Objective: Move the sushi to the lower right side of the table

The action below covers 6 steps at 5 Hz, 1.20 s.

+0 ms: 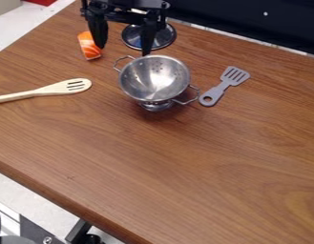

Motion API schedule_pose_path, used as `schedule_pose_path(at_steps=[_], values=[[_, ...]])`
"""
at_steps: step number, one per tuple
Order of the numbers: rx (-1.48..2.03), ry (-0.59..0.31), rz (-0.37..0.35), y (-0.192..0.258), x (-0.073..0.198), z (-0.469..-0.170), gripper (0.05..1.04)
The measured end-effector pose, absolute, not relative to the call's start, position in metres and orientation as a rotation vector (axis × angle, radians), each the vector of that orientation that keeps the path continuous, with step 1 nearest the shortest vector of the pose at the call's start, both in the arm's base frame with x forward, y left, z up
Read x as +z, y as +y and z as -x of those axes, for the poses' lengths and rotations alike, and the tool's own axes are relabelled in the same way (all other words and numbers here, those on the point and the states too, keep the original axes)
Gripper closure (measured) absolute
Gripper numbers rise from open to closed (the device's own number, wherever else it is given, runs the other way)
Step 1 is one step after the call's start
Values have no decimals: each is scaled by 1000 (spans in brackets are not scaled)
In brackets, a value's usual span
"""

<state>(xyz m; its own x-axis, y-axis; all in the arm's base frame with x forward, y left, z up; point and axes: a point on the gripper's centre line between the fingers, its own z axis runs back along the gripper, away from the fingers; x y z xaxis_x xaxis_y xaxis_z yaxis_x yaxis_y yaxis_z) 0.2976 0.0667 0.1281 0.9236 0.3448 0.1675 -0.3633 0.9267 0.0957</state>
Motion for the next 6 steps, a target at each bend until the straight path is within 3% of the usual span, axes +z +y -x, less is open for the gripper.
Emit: schedule_pose_path(at_steps=[1,3,6], values=[[372,-120,-122,66,120,-296,85],[525,-156,-92,92,115,-313,85],[745,-316,-62,159,117,-342,85]])
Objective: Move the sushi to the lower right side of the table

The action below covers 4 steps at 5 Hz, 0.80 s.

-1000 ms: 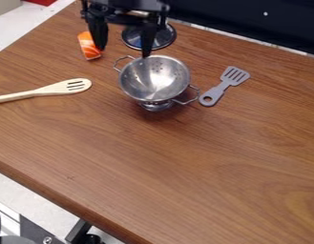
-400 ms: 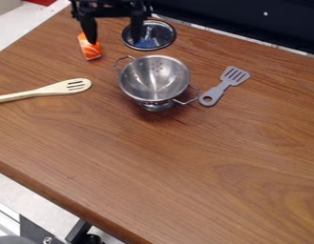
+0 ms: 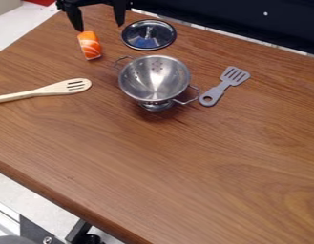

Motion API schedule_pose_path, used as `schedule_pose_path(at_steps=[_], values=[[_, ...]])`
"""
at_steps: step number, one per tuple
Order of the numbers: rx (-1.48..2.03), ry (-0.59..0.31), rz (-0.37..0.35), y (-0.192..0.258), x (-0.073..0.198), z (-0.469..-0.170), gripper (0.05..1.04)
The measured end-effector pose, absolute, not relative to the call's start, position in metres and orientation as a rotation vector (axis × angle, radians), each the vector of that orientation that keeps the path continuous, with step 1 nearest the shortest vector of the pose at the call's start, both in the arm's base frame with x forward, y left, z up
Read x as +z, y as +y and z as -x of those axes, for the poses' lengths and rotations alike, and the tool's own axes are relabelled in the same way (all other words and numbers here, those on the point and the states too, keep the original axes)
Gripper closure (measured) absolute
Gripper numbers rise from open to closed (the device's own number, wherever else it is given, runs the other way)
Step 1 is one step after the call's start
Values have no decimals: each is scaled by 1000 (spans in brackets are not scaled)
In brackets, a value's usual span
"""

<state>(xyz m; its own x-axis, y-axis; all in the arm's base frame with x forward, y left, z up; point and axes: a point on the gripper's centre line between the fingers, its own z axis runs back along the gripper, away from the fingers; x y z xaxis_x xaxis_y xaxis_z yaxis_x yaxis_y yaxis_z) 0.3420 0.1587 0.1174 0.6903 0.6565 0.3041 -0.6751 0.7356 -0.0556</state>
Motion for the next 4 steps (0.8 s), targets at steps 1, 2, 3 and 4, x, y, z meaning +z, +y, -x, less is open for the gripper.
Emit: schedule_pose_path(at_steps=[1,2,3,4], values=[[787,-349,-94,175,108,-354,85],[824,-363,-117,192,105,-366,85],[851,-322,-128,204,94,-369,85],[869,-362,-164,213,93,-371,85]])
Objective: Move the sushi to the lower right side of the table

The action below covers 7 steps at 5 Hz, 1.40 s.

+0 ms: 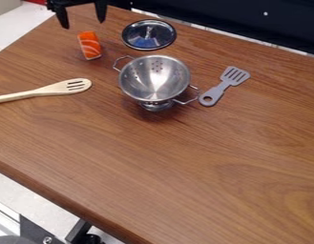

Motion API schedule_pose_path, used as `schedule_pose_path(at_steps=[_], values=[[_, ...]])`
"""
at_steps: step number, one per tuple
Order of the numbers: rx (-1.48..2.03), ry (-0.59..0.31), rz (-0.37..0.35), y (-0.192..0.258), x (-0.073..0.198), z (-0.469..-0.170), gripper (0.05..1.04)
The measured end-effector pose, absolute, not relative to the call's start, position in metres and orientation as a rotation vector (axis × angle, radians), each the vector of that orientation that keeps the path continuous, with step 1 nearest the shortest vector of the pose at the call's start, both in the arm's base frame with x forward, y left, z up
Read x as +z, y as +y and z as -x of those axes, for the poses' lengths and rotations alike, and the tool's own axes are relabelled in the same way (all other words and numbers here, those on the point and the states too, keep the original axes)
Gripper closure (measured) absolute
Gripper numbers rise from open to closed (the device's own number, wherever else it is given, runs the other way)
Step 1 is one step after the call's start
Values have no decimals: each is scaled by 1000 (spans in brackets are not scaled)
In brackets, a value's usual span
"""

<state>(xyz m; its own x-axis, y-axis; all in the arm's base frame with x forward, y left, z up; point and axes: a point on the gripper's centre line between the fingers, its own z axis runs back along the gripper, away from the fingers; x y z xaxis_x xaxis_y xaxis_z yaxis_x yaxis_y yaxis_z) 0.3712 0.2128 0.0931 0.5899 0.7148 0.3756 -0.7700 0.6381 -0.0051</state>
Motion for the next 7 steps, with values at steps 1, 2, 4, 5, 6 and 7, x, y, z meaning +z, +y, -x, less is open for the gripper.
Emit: schedule_pose_path(at_steps=[1,2,4,5,6,7], values=[[875,-351,-155,217,89,-366,85],[868,-357,-135,212,78,-364,85],[895,-346,-147,207,50,-365,133],[904,-321,-159,205,45,-363,405],[927,-287,-140,203,47,-365,525],[946,-287,-154,204,46,-366,525]])
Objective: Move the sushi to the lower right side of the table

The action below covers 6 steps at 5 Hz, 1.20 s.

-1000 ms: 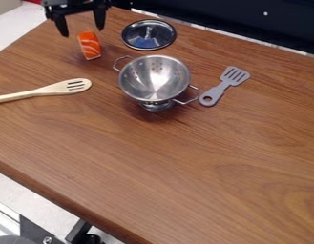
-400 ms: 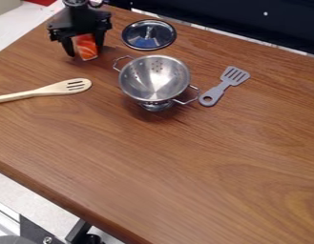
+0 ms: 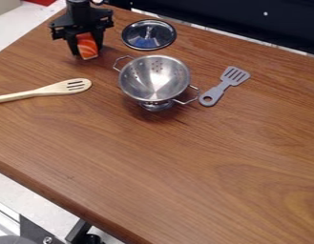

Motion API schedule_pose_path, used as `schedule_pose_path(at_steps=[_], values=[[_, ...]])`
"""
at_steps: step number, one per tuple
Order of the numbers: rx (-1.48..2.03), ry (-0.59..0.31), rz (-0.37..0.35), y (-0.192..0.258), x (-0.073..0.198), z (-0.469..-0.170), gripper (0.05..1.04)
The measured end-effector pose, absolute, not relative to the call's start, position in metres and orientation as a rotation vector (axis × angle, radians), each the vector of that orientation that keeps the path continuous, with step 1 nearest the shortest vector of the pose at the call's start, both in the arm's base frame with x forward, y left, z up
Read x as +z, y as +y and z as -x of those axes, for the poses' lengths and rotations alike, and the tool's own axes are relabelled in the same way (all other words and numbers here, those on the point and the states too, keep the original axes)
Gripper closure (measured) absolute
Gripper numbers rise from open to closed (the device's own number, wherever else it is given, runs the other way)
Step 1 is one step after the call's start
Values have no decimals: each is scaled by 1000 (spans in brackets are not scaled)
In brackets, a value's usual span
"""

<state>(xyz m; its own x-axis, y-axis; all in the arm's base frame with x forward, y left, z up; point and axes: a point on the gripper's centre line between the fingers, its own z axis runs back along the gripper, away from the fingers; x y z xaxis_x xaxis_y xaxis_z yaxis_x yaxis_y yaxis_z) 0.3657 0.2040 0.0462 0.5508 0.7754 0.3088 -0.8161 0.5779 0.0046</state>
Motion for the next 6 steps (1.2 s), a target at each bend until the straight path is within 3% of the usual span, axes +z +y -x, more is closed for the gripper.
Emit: schedule_pose_path(at_steps=[1,3,4,6], values=[[965,-291,-182,204,56,-370,525],[965,-161,-83,176,93,-368,525],[901,-150,-32,153,120,-357,525],[712,-134,-6,90,131,-313,525]])
